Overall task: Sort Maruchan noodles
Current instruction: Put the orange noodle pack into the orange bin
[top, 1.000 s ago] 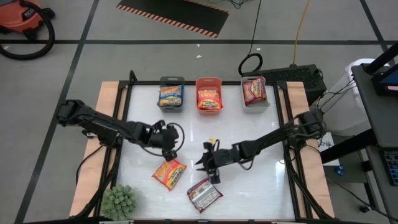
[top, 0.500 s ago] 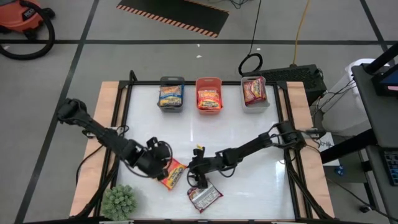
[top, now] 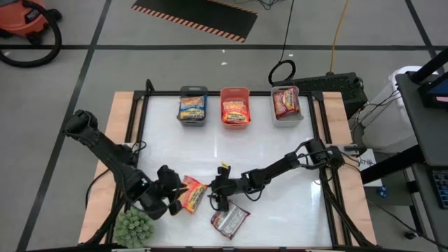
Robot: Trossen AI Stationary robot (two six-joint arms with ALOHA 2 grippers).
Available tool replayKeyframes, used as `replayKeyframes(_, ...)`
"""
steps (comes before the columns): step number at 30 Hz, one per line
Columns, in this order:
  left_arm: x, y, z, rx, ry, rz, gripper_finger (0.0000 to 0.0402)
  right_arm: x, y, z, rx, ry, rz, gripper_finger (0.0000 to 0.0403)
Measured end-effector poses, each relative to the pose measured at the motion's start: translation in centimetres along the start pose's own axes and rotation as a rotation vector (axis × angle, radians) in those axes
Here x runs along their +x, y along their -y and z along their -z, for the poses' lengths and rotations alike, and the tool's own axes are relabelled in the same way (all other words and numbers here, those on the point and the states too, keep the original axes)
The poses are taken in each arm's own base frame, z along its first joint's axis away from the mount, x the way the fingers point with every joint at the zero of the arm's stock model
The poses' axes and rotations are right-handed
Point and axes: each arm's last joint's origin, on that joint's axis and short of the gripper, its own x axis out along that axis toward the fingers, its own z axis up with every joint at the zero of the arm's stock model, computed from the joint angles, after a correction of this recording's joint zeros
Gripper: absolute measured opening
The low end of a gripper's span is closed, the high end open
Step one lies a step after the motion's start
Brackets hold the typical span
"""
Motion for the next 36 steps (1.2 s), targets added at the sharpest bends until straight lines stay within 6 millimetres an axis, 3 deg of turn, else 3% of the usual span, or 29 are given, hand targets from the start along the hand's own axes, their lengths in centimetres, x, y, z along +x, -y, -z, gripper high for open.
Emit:
replayKeyframes(10, -1.1, 0.7, 1.4, 0.009, 0.005, 0.038, 0.0076, 0.0, 0.9, -0.5, -0.060, 0.020, 0.023, 0.0219)
replayKeyframes(17, -1.0, 0.6, 1.3, 0.064, 0.008, 0.033, 0.0076, -0.1, 2.7, -1.6, -0.079, 0.045, -0.014, 0.0241)
replayKeyframes(24, -0.2, 0.1, 0.2, 0.141, 0.016, -0.002, 0.0076, 1.6, 4.1, -0.5, -0.113, 0.080, -0.152, 0.0238)
replayKeyframes(30, 0.7, -0.5, -0.9, 0.150, -0.007, -0.021, 0.0076, 2.3, 5.0, -0.4, -0.162, 0.164, -0.301, 0.0193)
replayKeyframes(36, 1.5, -1.2, -1.8, 0.210, -0.052, -0.027, 0.0076, 2.3, 6.1, -0.8, -0.201, 0.195, -0.327, 0.0089)
